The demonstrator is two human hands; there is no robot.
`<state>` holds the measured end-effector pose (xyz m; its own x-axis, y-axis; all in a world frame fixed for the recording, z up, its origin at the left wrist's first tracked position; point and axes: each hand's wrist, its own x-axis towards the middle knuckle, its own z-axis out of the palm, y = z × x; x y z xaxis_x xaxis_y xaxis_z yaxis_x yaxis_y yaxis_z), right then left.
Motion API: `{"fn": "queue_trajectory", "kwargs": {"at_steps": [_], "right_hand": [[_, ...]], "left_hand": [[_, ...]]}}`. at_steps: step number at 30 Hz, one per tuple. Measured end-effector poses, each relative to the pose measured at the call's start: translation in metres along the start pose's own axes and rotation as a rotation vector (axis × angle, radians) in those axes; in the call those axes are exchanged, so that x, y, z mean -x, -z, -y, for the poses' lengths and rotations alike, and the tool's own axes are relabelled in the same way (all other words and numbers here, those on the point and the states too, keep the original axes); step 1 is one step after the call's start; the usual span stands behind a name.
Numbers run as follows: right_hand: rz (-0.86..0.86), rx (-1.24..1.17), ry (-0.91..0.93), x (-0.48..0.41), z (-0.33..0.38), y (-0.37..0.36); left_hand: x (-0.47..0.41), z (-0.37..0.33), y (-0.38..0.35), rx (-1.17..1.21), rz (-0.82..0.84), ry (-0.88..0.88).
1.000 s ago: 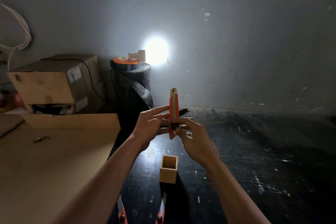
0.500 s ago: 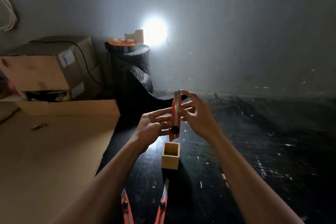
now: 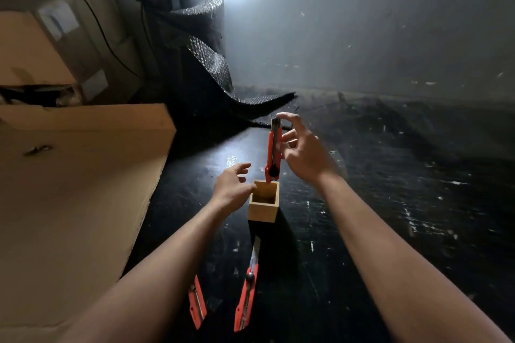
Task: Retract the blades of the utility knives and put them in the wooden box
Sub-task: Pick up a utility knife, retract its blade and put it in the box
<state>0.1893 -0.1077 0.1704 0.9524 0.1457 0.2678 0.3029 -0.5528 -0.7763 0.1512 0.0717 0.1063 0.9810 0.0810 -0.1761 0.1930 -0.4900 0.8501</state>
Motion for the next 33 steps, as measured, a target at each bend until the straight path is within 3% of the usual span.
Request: {"fn": "queue_trajectory", "kwargs": {"at_steps": [6, 12, 19, 33], "right_hand": [[0.059, 0.124, -0.069, 0.002, -0.053, -0.045], [0.175, 0.191, -0.111, 0.016, -0.09, -0.077], [0.151, 0.207, -0.123, 0.02, -0.102, -0.089], [0.034, 0.278, -0.104, 0.037, -0.081, -0.062]], "left_hand": [[-0.025, 0.036, -0.029, -0.259, 0.172, 0.01], [-0.034, 0.047, -0.045, -0.246, 0.201, -0.044], [-0.041, 0.054, -0.047, -0.246, 0.177, -0.083], [-0.009, 0.055, -0.029, -0.226, 0.072, 0.006]]}}
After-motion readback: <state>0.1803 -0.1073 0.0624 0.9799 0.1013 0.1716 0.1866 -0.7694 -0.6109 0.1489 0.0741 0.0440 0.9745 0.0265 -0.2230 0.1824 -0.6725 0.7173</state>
